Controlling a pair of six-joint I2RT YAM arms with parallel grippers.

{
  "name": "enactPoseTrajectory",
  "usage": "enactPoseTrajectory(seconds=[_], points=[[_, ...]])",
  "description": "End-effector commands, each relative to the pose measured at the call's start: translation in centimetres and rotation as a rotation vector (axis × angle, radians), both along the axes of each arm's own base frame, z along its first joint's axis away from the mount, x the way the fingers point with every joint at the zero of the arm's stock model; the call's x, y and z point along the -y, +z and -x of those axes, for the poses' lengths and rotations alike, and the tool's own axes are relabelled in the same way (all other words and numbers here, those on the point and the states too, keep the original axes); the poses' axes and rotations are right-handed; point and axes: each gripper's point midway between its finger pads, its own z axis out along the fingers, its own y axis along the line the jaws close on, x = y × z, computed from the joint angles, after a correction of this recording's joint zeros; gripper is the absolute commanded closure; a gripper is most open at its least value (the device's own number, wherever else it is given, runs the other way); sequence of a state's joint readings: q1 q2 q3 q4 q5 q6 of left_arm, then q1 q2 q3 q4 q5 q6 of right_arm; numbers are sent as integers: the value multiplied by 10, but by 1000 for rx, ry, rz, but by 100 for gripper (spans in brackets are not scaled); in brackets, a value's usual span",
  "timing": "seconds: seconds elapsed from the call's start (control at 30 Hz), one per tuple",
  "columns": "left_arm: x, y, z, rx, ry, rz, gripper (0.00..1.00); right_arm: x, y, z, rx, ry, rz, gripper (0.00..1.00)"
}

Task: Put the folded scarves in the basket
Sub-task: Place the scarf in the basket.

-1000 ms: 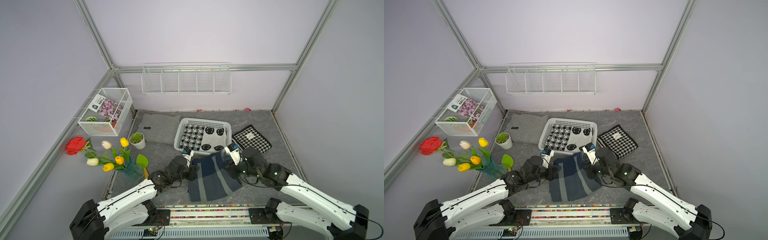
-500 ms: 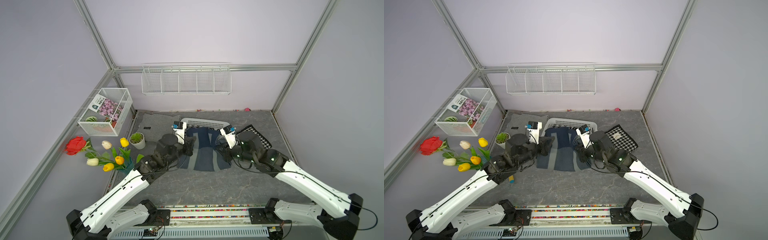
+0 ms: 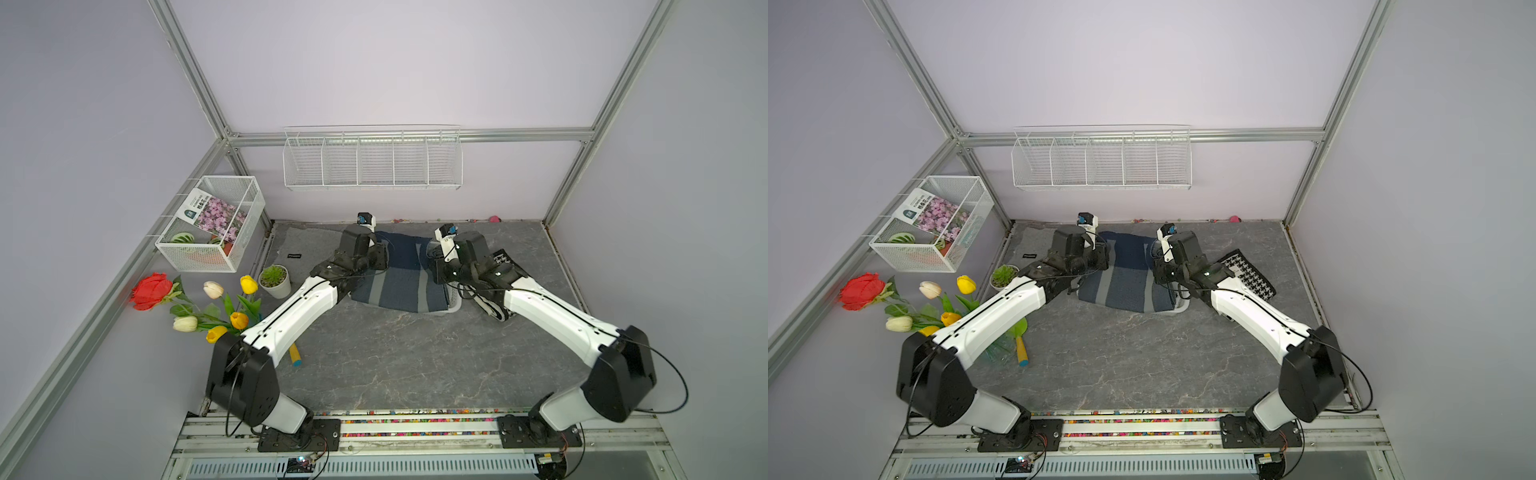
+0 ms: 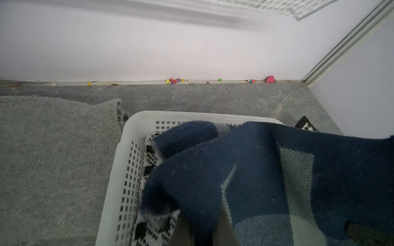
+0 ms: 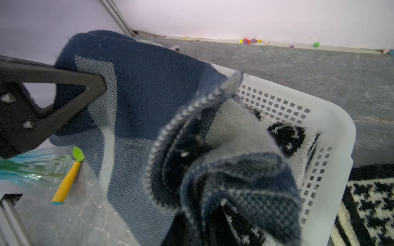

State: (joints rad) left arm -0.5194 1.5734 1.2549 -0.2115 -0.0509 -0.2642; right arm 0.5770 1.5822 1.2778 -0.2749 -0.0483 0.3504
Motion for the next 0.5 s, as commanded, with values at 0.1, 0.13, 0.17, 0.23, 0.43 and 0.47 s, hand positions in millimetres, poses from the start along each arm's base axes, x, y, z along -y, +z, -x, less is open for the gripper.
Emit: enactPoseTrajectory(seconds=[0.1,0.13,0.17,0.23,0.43,0.47], points=[[4,-32,-51,-61,4,29,100,11,-66,-26,-124,-35,148,100],[6,-35,-53,-69,-4,36,100,15,-72,-28,-130,-48,168,100],[8,-39,-55,-74,-10,43,100,19,-76,-30,-129,-57,182,100],[8,-44,-58,-71,-9,45,100,29,-82,-34,-130,-92,203,100],[5,-78,-73,-165,14,37,100,48,-93,-38,-148,-121,249,100],[5,-83,-75,-176,14,52,100,50,-95,-39,-144,-121,266,100]])
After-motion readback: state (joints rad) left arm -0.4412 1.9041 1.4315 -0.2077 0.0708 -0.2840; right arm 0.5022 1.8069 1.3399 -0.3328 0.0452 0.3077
